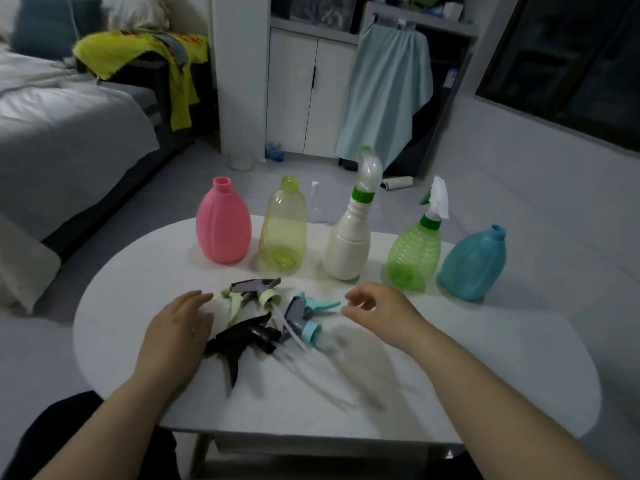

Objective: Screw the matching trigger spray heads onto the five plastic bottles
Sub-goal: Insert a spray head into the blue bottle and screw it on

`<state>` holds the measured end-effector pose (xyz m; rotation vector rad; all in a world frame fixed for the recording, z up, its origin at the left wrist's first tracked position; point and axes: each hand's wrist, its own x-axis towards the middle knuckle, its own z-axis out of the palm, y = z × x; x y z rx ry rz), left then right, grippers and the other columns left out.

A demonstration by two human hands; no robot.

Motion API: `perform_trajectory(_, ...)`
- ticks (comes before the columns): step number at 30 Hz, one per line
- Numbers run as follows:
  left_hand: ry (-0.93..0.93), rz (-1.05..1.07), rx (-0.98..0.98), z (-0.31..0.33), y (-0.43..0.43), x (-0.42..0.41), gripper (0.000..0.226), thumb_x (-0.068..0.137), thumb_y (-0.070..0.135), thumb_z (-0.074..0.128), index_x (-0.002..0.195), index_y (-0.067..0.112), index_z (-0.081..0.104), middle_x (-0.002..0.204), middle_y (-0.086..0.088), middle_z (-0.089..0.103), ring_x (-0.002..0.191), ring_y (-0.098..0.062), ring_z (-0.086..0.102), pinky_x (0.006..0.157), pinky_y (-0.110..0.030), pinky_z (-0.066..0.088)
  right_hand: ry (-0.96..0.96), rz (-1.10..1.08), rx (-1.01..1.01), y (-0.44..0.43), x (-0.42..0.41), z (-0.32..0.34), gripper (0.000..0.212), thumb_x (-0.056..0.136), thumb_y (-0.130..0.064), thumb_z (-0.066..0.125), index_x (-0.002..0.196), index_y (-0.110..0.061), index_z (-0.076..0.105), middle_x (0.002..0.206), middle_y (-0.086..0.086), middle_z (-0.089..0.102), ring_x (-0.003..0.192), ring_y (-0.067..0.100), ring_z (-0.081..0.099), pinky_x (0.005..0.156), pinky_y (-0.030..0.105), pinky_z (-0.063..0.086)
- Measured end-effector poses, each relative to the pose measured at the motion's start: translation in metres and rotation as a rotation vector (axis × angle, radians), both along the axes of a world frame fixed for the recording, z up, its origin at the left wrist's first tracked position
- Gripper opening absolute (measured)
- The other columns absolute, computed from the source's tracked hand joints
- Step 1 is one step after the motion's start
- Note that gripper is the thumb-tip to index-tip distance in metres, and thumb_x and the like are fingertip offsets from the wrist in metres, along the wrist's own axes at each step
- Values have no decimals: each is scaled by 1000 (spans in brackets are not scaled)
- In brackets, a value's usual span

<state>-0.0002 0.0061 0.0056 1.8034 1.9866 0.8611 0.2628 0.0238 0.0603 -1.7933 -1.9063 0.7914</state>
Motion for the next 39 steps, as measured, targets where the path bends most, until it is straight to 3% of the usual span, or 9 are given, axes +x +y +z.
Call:
perform_trajectory(6,81,-29,-20,-6,1,-4,27,86,11,46,110,10,58,123,-13,58,119,-31,46,105,-42,28,-348,231,-165,10,-52,6,34,75,-29,63,105,-14,57,113,6,59,99,22,54,82,30,44)
perform_trajectory(17,51,-44,3,-6,4,-4,26,88,21,44,109,14,59,122,-7,59,123,-26,43,105,-41,26,-562,205,-98,15,-62,-3,29,79,-23,54,105,-11,54,113,11,58,103,29,52,83,32,35)
perform_trajectory(22,-2,-21,8,-2,2,-5,28,87,19,46,113,12,56,120,-14,60,116,-32,48,104,-42,25,-257,20,-40,16,-39,7,32,78,-16,57,110,-13,53,118,11,57,102,26,53,78,27,38)
perform_trajectory(26,-93,-45,110,8,-6,5,23,83,6,53,105,6,60,108,-19,64,103,-39,53,98,-50,33,109,-79,27,8,-13,19,25,78,-8,58,103,-11,54,98,5,57,75,10,49,53,9,38)
perform_trajectory(28,-98,-111,147,10,-11,15,21,80,2,56,100,6,62,105,-17,66,100,-39,56,93,-49,38,270,-144,53,3,4,27,21,76,-8,61,94,-16,54,88,-4,55,74,5,49,58,10,40)
perform_trajectory(30,-106,-184,155,16,-15,28,21,78,2,59,98,8,64,103,-13,66,97,-36,57,84,-40,40,386,-222,88,-1,22,36,21,74,-8,64,82,-22,51,83,-7,55,77,8,51,66,18,42)
perform_trajectory(33,-116,-344,162,27,-13,58,23,80,9,59,102,13,63,105,-4,63,92,-23,57,81,-32,41,556,-323,169,-7,51,50,21,75,-4,61,75,-23,51,83,2,57,77,16,55,78,28,44)
perform_trajectory(36,-129,-513,191,41,-4,96,23,82,19,57,105,22,60,106,15,54,97,-2,46,79,-6,30,685,-381,238,-17,83,59,16,80,-5,54,73,-19,55,77,1,59,76,14,56,77,28,43)
perform_trajectory(39,-124,-614,165,59,10,136,25,82,22,57,107,24,59,105,17,52,95,1,44,70,2,26,755,-438,318,-26,116,63,14,81,-13,55,71,-22,58,75,-3,58,71,10,52,72,25,40)
